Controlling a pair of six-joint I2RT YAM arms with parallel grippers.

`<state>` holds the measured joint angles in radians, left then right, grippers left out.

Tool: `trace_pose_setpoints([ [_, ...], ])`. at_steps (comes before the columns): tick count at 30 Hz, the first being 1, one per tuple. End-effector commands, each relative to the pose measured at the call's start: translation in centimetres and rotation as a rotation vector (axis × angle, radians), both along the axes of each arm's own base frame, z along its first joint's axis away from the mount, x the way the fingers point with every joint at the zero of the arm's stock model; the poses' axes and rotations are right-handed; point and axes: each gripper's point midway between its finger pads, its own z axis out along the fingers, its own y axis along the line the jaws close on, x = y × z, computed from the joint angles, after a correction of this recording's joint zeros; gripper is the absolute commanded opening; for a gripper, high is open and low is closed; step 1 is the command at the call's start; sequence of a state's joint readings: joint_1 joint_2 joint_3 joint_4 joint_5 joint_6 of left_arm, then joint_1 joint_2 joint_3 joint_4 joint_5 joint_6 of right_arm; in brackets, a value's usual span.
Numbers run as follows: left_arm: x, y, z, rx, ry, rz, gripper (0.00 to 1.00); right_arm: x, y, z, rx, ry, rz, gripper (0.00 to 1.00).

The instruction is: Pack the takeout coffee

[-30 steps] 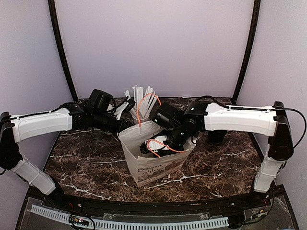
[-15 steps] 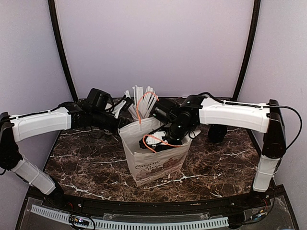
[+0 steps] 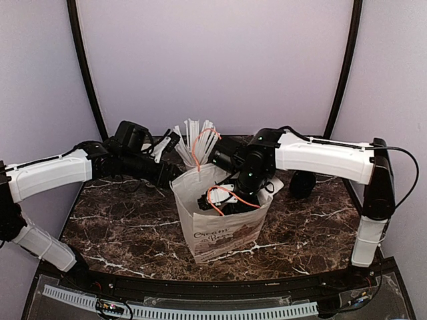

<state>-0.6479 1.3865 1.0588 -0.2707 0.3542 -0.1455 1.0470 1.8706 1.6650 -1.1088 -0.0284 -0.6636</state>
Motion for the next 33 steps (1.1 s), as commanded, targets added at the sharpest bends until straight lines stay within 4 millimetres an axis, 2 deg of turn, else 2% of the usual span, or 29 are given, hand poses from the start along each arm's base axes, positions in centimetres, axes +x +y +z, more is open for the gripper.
trace_pose_setpoints([
  [1, -0.3, 0.6, -0.3, 0.005, 0.019, 0.023, 0.57, -2.3, -2.6, 0.3, -0.132, 0.118, -0.007, 0.98],
  [6, -0.4, 0.8, -0.1, -0.010, 0.019, 0.035, 0.57, -1.9, -1.6, 3.5, -0.055, 0.079, -0.014, 0.99],
  [15, -0.8, 1.1, 1.8, -0.004, -0.007, 0.022, 0.57, -2.0, -1.9, 7.9, 0.045, -0.005, -0.002, 0.99],
  [21, -1.1, 1.5, 4.6, -0.001, -0.056, 0.006, 0.58, -1.7, -1.6, 13.3, 0.164, -0.079, 0.007, 0.99],
  [23, -1.2, 1.6, 5.7, -0.010, -0.075, 0.002, 0.58, -1.8, -1.6, 14.0, 0.190, -0.097, 0.008, 0.99],
  [28, -1.2, 1.8, 7.7, -0.012, -0.108, 0.002, 0.58, -1.6, -2.6, 14.1, 0.168, -0.124, 0.012, 0.98],
  [30, -0.4, 2.6, 8.4, 0.013, -0.133, 0.065, 0.57, -1.1, -2.9, 15.5, 0.190, -0.177, 0.007, 0.99],
  [33, 0.7, 3.4, 9.2, 0.038, -0.140, 0.141, 0.54, -1.1, -3.1, 18.7, 0.265, -0.242, 0.033, 0.99],
])
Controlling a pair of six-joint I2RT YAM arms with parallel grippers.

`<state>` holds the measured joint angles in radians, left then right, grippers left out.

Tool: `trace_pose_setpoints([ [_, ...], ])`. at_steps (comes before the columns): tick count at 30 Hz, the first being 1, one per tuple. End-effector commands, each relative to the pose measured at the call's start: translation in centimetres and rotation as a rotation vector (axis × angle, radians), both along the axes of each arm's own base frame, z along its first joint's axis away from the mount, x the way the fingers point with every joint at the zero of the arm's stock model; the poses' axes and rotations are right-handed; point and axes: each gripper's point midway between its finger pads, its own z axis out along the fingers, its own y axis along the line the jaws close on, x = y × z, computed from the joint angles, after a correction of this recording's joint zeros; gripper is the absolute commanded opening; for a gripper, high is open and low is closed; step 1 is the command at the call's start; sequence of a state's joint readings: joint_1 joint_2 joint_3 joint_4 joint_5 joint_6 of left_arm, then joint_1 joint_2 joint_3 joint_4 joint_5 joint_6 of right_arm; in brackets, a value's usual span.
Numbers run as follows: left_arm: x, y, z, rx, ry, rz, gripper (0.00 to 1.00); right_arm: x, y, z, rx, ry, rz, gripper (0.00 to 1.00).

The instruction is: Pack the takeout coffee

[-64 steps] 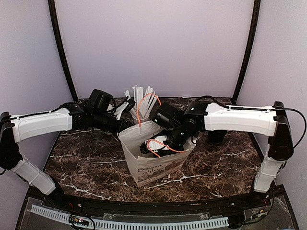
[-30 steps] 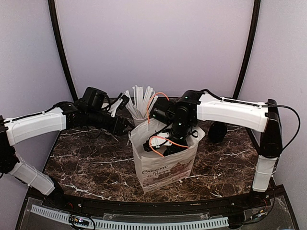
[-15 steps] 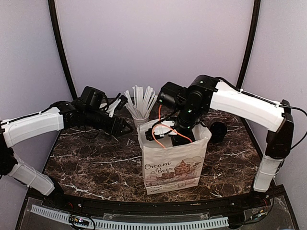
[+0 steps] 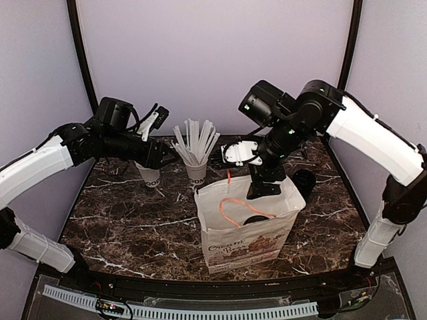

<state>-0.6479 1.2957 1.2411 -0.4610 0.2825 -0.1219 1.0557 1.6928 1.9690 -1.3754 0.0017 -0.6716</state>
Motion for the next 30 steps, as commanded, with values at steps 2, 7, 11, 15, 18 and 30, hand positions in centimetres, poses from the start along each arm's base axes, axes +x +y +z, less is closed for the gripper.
trace_pose_setpoints([
  [2, 1.5, 1.8, 2.0, 0.030, -0.030, 0.129, 0.52, 0.2, -1.0, 6.7, 0.146, -0.168, 0.037, 0.99],
  [7, 3.1, 1.9, 2.9, 0.006, -0.043, 0.213, 0.49, 0.2, -3.4, 12.1, 0.280, -0.309, 0.031, 0.99],
  [11, 4.6, 2.4, 3.2, 0.018, -0.068, 0.278, 0.48, 1.5, -6.9, 14.6, 0.331, -0.381, -0.065, 0.99],
  [15, 6.7, 3.9, 3.3, 0.024, -0.086, 0.354, 0.47, 3.8, -11.6, 14.7, 0.326, -0.424, -0.217, 0.99],
  [18, 8.8, 4.8, 2.8, -0.031, -0.039, 0.373, 0.45, 5.6, -14.5, 13.5, 0.308, -0.407, -0.343, 0.99],
  [30, 14.5, 3.7, 0.8, -0.172, 0.076, 0.470, 0.48, 11.8, -23.9, 3.5, 0.784, -0.234, -0.861, 0.99],
])
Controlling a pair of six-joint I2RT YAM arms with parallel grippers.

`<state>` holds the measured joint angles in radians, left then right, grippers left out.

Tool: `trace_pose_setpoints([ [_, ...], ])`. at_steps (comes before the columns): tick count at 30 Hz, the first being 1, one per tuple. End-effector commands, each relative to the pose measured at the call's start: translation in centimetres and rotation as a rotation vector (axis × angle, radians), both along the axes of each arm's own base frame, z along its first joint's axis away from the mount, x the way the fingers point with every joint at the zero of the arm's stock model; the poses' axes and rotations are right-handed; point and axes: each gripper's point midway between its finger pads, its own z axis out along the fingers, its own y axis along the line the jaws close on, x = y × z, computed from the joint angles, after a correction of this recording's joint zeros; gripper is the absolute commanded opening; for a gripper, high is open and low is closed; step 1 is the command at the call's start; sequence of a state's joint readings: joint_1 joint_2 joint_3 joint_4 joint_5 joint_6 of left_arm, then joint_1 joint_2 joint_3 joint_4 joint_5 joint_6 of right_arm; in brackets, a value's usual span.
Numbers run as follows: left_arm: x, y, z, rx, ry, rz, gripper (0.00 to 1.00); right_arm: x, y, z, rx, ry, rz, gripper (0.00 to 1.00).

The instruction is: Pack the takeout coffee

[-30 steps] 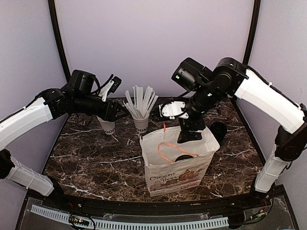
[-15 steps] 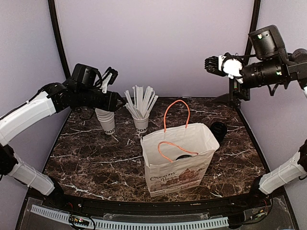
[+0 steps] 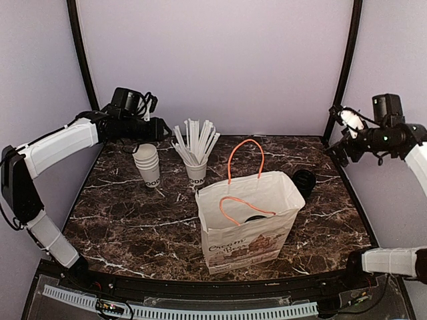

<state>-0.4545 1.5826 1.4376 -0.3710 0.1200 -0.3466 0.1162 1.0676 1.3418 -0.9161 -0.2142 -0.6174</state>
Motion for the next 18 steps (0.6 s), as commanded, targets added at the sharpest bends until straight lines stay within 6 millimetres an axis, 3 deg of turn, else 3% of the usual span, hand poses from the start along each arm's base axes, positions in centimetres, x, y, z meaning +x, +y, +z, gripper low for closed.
trace_pose_setpoints([
  [1, 1.4, -1.3, 2.2, -0.118, -0.033, 0.023, 0.48, 0.4, 2.3, -1.8, 0.399, -0.081, 0.011, 0.99],
  [4, 2.0, -1.4, 2.6, -0.126, -0.045, 0.034, 0.48, 0.1, 3.7, -3.8, 0.557, -0.012, 0.064, 0.99],
  [7, 2.8, -1.2, 2.9, -0.109, -0.067, 0.059, 0.47, 1.2, 1.6, -4.7, 0.503, -0.050, -0.021, 0.99],
  [9, 3.3, -1.2, 2.9, -0.107, -0.083, 0.065, 0.47, 0.9, 1.6, -5.4, 0.518, -0.048, -0.011, 0.99],
  [18, 5.8, -2.5, 0.2, -0.113, -0.042, 0.078, 0.40, 0.0, 1.1, -6.3, 0.554, -0.041, -0.006, 0.99],
])
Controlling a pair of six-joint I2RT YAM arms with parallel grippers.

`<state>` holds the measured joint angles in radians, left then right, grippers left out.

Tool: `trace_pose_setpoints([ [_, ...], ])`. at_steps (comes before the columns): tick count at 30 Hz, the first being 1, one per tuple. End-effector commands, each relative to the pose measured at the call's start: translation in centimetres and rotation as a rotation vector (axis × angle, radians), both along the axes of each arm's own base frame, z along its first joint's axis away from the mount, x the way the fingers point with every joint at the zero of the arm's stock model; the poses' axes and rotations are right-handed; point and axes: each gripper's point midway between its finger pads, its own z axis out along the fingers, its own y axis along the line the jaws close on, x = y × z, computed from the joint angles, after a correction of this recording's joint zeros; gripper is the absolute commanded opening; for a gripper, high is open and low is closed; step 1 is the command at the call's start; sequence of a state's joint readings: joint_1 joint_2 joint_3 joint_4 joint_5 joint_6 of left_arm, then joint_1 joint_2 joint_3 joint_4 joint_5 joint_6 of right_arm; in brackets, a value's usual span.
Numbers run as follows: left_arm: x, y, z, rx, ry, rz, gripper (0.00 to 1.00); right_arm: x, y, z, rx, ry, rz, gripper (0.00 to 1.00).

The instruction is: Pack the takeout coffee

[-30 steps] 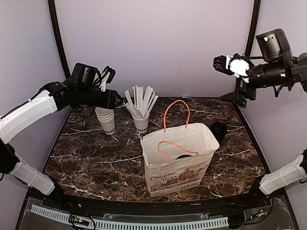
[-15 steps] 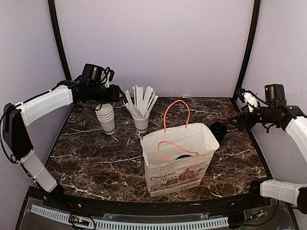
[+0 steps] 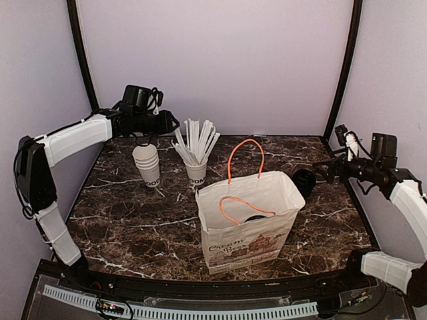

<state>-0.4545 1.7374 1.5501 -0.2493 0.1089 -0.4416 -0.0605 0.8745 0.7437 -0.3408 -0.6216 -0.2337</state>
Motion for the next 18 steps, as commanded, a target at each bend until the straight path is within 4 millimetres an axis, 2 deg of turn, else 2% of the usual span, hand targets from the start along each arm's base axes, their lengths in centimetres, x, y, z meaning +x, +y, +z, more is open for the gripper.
trace_pose_setpoints([
  [1, 1.1, -0.5, 0.0, -0.019, -0.014, 0.016, 0.38, 0.1, 0.0, 1.3, 0.044, -0.056, 0.013, 0.99],
  [6, 1.1, -1.0, -0.4, -0.004, -0.018, 0.010, 0.17, 0.0, -0.1, 1.2, 0.052, -0.052, 0.018, 0.99],
  [9, 0.4, -0.9, 1.2, 0.011, -0.050, 0.007, 0.07, 0.1, -0.2, 1.0, 0.050, -0.049, 0.014, 0.99],
  [12, -0.6, -0.6, 3.0, 0.027, -0.076, 0.004, 0.06, 0.1, -0.2, 0.8, 0.053, -0.044, 0.017, 0.99],
  [17, -2.9, 1.0, 7.6, 0.039, -0.156, 0.007, 0.04, 0.2, 0.0, 0.5, 0.059, -0.033, 0.025, 0.99],
  [18, -3.2, 1.2, 8.0, 0.050, -0.165, 0.003, 0.04, 0.2, 0.0, 0.5, 0.059, -0.031, 0.026, 0.99],
])
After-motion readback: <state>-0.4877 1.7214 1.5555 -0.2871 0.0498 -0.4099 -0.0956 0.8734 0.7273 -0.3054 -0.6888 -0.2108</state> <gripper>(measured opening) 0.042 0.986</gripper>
